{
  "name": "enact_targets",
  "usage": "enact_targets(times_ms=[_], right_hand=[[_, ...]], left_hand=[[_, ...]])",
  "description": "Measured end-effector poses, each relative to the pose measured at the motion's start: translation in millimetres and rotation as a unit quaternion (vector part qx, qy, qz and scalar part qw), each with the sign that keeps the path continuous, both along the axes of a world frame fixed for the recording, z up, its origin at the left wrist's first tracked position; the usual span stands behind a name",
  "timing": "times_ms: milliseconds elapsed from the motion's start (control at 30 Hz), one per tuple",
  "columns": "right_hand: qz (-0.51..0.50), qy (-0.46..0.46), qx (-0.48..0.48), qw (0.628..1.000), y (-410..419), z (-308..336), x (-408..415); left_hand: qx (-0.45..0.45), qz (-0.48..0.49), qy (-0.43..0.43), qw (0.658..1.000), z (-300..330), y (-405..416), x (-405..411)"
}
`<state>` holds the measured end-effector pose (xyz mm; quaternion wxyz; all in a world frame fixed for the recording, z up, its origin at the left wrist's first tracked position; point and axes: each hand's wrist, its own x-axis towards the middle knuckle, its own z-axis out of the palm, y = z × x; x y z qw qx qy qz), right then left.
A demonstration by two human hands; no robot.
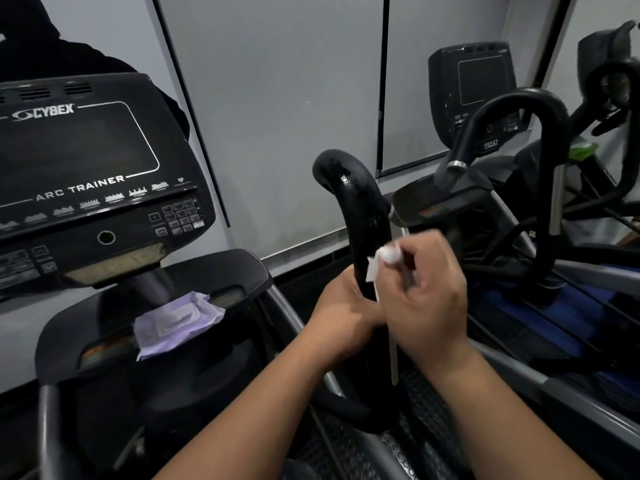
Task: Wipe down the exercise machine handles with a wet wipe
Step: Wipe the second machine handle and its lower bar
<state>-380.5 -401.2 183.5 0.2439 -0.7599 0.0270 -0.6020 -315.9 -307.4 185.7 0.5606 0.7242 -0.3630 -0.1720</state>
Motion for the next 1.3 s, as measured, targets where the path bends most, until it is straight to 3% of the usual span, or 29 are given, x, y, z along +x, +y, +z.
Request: enact_targets(times_ms=[133, 300, 533, 700, 833, 967, 1167, 1300], right_hand=[[0.005, -0.020, 0.015, 1.000, -8.2, 21.1, -0.1], [0.037, 0.002, 0.040, 0.999, -3.3, -21.5, -31.6], [0.031, -0.026, 0.043, 0.998, -6.9, 15.9, -33.0], [0.061, 0.000, 0.056, 0.997, -0.4, -37.2, -62.6], [0.053, -0.004, 0.069, 0.996, -5.3, -20.1, -62.5], [0.084, 0.006, 0.137, 0.987, -9.4, 1.2, -57.5], [0.167, 0.096, 0.292, 0.937, -8.8, -47.3, -73.1], [0.184, 0.034, 0.309, 0.932, -13.2, 2.8, -56.1]], left_hand=[[-0.021, 0.017, 0.006, 1.000, -6.7, -4.7, -14.6], [-0.004, 0.028, 0.025, 0.999, -17.0, -4.3, -29.0], [-0.001, 0.064, -0.016, 0.998, -22.9, -7.2, -53.3], [0.025, 0.057, -0.029, 0.998, -25.7, -4.6, -65.5], [0.025, 0.082, -0.042, 0.995, -32.5, -8.4, -69.3], [0.026, 0.098, -0.044, 0.994, -39.2, -11.4, -72.2], [-0.020, 0.063, 0.031, 0.997, -40.5, -9.0, -74.1], [-0.027, 0.092, 0.036, 0.995, -43.0, -13.9, -66.9]])
